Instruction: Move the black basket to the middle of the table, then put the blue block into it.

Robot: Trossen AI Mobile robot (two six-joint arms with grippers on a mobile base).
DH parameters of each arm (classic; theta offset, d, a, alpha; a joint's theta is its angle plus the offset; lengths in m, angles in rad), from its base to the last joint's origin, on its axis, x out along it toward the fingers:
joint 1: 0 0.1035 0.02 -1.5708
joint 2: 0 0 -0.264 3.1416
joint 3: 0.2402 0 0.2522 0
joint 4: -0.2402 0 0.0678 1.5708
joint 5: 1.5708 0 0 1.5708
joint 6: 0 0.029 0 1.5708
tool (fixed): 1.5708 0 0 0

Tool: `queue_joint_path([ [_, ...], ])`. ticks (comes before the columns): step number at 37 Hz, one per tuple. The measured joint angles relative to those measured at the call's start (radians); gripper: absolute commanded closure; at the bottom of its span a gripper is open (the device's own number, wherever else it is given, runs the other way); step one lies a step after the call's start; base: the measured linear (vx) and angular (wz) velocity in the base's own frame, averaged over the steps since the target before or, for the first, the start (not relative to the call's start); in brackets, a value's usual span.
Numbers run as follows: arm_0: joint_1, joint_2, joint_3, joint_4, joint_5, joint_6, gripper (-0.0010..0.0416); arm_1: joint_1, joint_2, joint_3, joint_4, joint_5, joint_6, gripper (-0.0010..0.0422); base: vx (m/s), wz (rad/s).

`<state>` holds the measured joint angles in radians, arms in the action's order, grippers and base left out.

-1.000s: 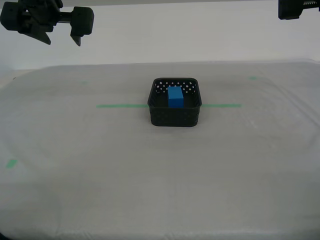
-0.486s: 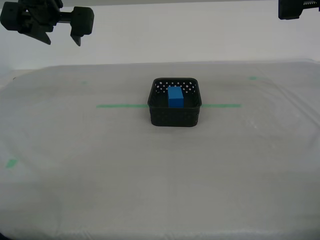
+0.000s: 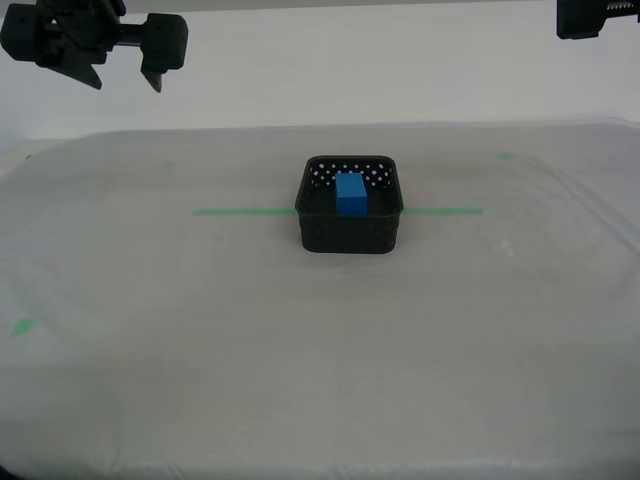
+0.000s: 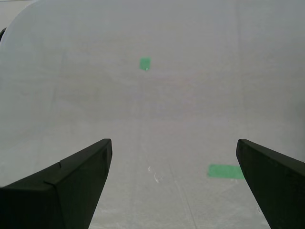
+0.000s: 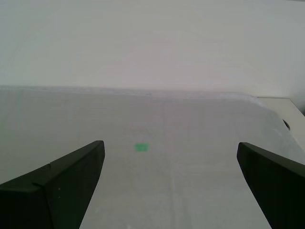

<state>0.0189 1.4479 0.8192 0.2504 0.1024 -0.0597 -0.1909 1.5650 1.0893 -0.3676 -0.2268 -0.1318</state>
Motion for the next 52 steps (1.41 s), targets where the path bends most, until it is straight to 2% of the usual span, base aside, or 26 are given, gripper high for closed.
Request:
queue_joint_path([
  [52,0.000,0.000,0.000,0.000,0.000,0.000,0.0016,0.000,0.000,0.000,0.000,0.000,0.000,0.0055,0.000,0.000],
])
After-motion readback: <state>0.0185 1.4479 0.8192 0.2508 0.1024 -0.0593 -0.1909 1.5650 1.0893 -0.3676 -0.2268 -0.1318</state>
